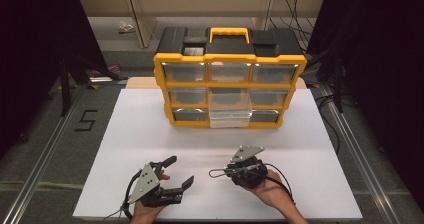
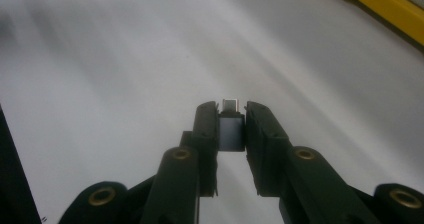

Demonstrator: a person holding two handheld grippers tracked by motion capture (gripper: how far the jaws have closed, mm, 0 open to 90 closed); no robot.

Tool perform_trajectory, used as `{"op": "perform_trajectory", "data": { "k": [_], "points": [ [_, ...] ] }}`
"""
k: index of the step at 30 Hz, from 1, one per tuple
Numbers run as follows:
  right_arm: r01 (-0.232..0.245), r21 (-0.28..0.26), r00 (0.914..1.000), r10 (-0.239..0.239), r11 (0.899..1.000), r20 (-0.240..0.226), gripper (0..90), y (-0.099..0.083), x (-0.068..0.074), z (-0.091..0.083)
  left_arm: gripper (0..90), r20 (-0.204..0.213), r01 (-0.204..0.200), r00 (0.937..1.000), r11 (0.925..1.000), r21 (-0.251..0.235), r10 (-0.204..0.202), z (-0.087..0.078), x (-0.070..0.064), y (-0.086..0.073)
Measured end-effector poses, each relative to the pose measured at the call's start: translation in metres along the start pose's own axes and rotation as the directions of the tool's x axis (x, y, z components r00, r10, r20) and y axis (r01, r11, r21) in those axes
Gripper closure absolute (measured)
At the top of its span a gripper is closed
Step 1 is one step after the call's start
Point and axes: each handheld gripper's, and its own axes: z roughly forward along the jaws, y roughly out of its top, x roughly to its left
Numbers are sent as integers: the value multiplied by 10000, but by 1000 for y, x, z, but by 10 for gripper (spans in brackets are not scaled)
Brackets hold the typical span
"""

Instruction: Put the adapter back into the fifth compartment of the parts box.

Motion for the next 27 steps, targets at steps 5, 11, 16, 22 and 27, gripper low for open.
{"op": "perform_trajectory", "data": {
  "k": [5,11,16,22,27],
  "points": [
    [5,-201,10000,-4,9998,46,760,1,0,-4,185,0,-13,10000,10000,-14,13,0,0,0],
    [24,-325,10000,-23,9995,38,760,2,0,-6,185,-5,-25,10000,10000,-9,25,0,0,0],
    [42,-458,10000,-39,9989,59,760,3,0,-9,186,-9,-39,10000,10000,-15,39,0,0,0],
    [2,-569,10000,4,9984,93,760,5,0,-13,186,-4,-57,10000,10000,-12,57,0,0,0],
    [46,-681,9999,-40,9977,95,761,6,0,-16,186,-14,-62,10000,10000,-23,62,0,0,0]
  ]
}}
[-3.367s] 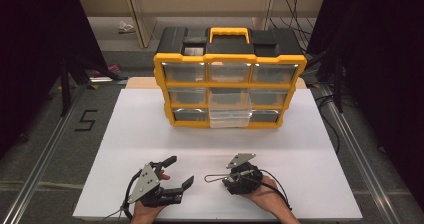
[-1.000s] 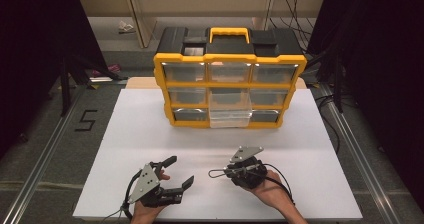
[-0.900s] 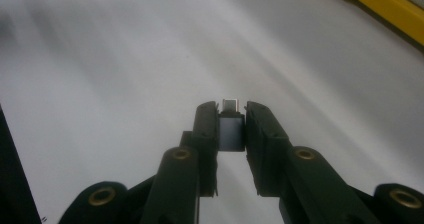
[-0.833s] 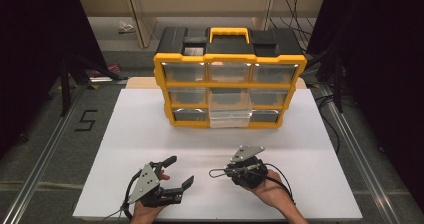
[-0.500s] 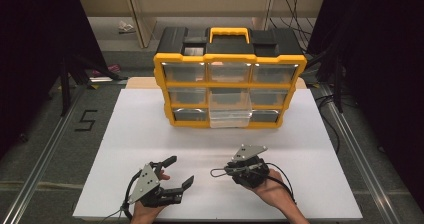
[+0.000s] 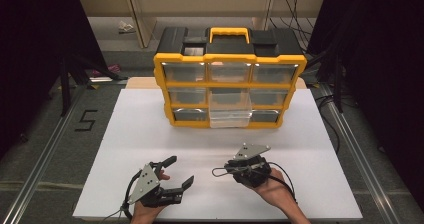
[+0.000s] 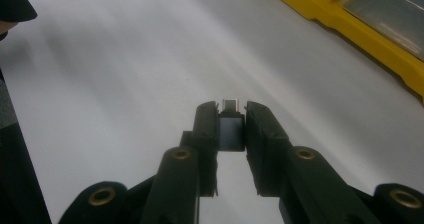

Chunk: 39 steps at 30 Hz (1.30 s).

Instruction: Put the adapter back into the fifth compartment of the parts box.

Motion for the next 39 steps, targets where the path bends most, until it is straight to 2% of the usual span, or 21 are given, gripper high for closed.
{"op": "perform_trajectory", "data": {
  "k": [18,39],
  "points": [
    [36,-510,9999,-30,9987,123,761,5,0,-12,186,0,3,10000,10000,-7,-3,0,0,0],
    [63,-1246,9996,-30,9922,269,762,15,-1,-29,187,2,41,10000,10000,13,-41,0,0,0]
  ]
}}
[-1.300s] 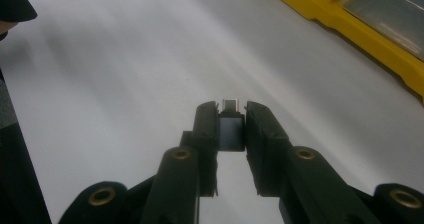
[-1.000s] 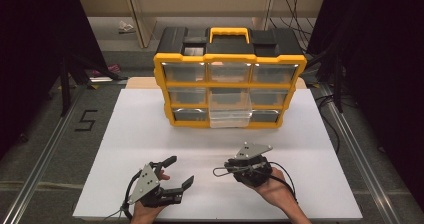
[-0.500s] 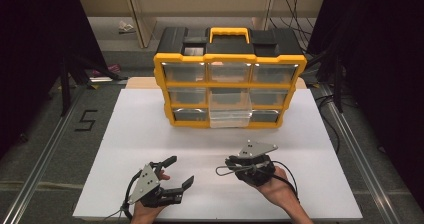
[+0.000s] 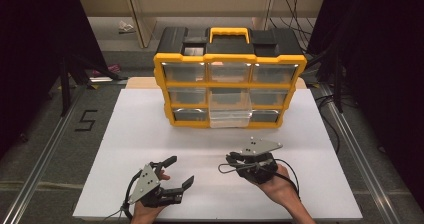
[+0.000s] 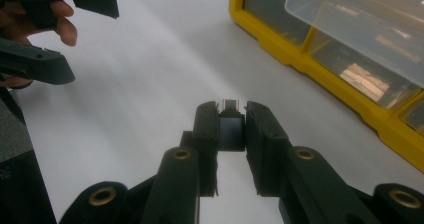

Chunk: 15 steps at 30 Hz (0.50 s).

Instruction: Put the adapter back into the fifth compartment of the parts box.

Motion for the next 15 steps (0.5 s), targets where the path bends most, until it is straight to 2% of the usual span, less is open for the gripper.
{"op": "perform_trajectory", "data": {
  "k": [11,15],
  "points": [
    [-90,-662,9998,101,9978,163,763,10,-6,-15,187,0,-5,10000,10000,13,5,0,0,0],
    [-107,-740,9998,121,9972,188,763,11,-7,-16,187,-2,-9,10000,10000,15,9,0,0,0]
  ]
}}
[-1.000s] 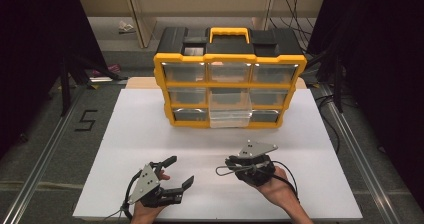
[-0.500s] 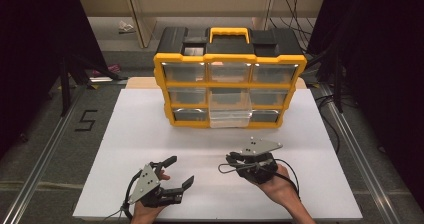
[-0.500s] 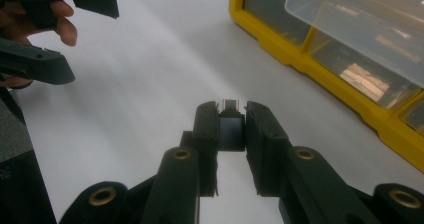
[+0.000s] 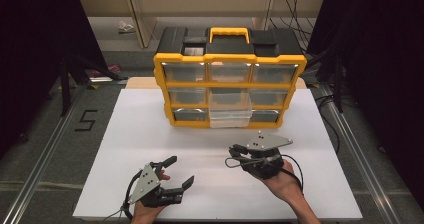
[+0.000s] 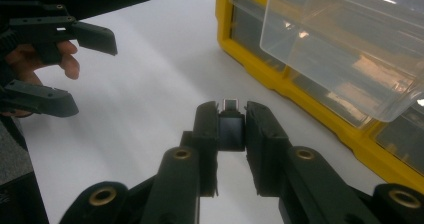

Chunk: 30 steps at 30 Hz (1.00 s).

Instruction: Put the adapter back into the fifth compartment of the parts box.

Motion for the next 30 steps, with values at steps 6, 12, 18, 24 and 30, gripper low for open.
{"op": "perform_trajectory", "data": {
  "k": [6,12,18,24,30],
  "points": [
    [6,-129,10000,-6,9999,14,763,3,0,0,187,1,-3,10000,10000,1,3,0,0,0],
    [-20,-327,10000,22,9995,90,763,6,-2,-2,188,1,1,10000,10000,-10,-1,0,0,0],
    [-18,-482,9999,24,9988,124,763,8,-3,-3,188,-1,-11,10000,10000,-2,11,0,0,0],
    [-44,-640,9998,55,9979,169,763,11,-4,-6,189,1,-20,10000,10000,-6,20,0,0,0],
    [-80,-704,9997,94,9975,203,763,12,-6,-7,189,-1,-18,10000,10000,-8,18,0,0,0]
  ]
}}
